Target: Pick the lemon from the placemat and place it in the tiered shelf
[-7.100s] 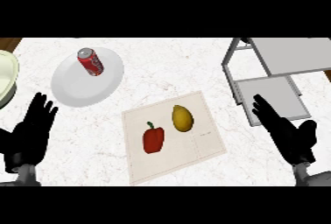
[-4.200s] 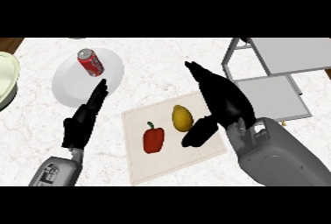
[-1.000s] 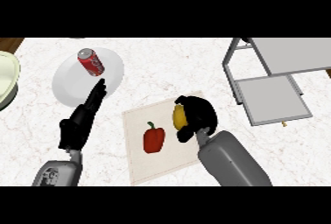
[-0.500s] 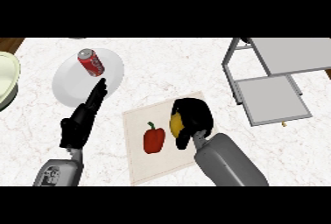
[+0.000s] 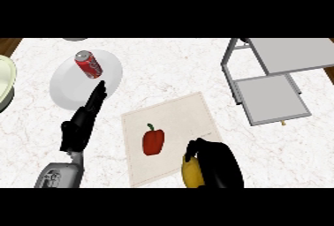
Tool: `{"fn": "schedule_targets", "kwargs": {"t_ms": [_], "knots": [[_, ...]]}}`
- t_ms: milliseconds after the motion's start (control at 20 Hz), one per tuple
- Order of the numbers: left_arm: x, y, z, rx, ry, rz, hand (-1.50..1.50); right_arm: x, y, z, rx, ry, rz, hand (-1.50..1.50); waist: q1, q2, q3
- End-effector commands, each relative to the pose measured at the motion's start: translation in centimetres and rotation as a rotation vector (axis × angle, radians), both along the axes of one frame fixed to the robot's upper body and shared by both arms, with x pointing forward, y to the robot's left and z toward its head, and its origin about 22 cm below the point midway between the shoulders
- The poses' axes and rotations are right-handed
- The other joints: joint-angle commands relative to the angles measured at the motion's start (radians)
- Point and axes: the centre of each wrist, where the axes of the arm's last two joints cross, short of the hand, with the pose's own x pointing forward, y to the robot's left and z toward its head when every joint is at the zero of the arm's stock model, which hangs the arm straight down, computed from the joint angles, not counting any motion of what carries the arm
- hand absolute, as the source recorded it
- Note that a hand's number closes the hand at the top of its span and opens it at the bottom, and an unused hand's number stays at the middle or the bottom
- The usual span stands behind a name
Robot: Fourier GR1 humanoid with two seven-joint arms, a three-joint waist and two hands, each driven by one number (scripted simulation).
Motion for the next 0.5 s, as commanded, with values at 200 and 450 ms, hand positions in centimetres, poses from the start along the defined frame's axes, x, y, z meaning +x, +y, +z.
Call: {"fn": "schedule_targets", "kwargs": {"t_ms": [200,450], "knots": [[0.9,-1.3,0.9,-0.014,0.005,0.006,0.00,-5.0,-1.3,7.0,0.409,-0.209,-0.068,1.50,-0.011,-0.001,0.001],[1.4,0.6,0.1,0.005,-0.010,0.013,0.00,-8.6,-4.1,11.8,0.440,-0.352,-0.096,1.50,-0.007,0.002,-0.001]]}}
